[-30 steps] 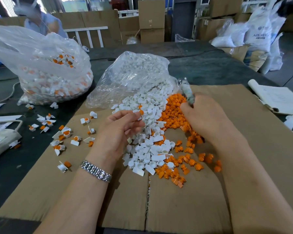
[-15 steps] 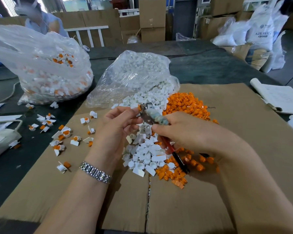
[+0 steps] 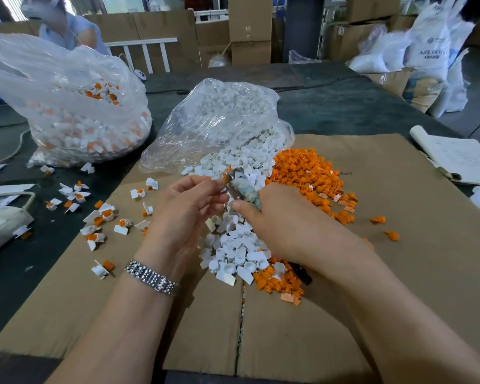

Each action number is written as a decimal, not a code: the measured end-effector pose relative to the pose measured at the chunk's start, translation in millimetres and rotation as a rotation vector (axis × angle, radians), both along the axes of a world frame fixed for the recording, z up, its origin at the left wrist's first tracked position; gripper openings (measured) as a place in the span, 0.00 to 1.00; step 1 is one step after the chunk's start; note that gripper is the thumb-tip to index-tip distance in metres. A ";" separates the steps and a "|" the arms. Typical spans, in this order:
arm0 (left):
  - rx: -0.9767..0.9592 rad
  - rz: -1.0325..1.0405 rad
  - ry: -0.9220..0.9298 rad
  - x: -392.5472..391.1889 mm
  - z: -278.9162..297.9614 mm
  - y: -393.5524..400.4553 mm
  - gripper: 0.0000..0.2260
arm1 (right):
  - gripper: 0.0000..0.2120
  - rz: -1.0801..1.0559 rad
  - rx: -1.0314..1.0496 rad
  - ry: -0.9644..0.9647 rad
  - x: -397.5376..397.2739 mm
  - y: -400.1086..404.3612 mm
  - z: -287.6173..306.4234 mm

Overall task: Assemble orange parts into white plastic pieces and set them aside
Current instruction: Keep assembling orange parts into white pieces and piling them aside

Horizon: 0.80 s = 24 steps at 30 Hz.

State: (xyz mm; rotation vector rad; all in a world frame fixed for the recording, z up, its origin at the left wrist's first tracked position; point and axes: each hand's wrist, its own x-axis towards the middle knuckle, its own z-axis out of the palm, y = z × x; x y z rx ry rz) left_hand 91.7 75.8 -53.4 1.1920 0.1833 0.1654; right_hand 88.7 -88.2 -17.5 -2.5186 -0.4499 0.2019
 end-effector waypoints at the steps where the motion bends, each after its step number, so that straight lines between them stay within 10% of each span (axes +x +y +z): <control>1: -0.007 -0.002 -0.003 -0.2 -0.5 0.4 0.03 | 0.22 -0.006 -0.010 -0.011 -0.2 0.9 0.0; 12: 0.080 0.169 -0.037 -3.2 0.3 8.4 0.02 | 0.29 0.036 0.395 0.418 12.5 -31.9 17.7; 19: 0.720 0.757 0.028 0.9 -1.6 44.6 0.04 | 0.23 -0.199 0.140 -0.100 34.0 -44.7 4.8; 24: 1.087 0.603 0.036 5.7 -6.8 40.9 0.08 | 0.23 -0.309 -0.163 -0.236 46.6 -43.6 -15.5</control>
